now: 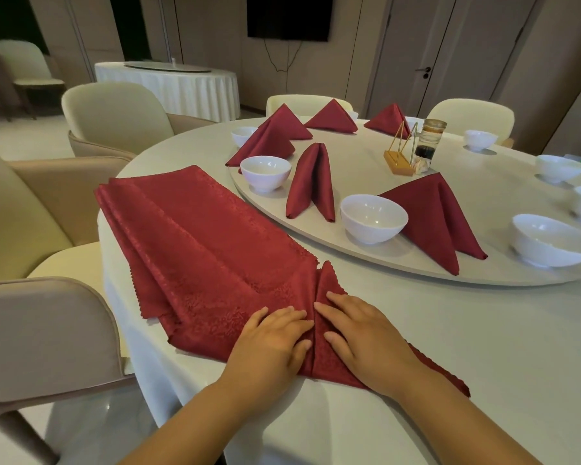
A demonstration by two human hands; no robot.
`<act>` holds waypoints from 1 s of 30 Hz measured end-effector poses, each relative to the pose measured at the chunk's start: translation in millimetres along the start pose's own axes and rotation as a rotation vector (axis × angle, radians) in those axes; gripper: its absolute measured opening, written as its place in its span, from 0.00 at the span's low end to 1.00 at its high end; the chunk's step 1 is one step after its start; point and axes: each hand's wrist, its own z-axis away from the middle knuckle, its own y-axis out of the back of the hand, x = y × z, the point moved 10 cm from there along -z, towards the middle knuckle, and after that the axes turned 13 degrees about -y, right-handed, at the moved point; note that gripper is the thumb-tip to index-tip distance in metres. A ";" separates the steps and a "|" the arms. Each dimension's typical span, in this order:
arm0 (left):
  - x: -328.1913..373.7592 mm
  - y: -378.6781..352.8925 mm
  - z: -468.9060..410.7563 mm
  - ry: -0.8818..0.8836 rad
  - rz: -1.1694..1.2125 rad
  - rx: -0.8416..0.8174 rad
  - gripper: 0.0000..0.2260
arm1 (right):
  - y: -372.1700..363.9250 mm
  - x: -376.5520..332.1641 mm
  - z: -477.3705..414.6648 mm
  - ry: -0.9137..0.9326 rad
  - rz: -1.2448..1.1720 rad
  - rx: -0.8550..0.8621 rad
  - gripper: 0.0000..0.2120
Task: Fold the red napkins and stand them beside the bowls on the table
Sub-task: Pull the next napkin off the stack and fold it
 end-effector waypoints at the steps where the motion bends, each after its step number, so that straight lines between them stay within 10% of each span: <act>1: -2.2 2.5 -0.2 0.001 0.022 0.038 0.14 | -2.7 0.1 0.0 0.002 0.004 0.005 0.20; 7: -37.6 33.9 19.1 0.181 -0.100 0.115 0.17 | -1.2 2.9 -1.4 -0.030 0.046 0.089 0.32; 17: -103.8 43.3 58.1 0.575 0.113 -0.459 0.17 | -9.7 1.6 -3.0 -0.043 0.090 -0.044 0.33; 23: -89.8 48.1 60.4 0.643 0.797 -0.134 0.13 | -9.9 1.9 -3.2 -0.051 0.092 -0.053 0.33; 26: -81.2 53.4 56.8 0.607 0.986 0.086 0.37 | -12.0 2.3 -2.5 -0.030 0.111 -0.054 0.33; 30: -71.7 62.5 41.4 0.578 1.051 0.241 0.28 | -7.7 -0.1 -1.9 -0.008 0.121 -0.101 0.40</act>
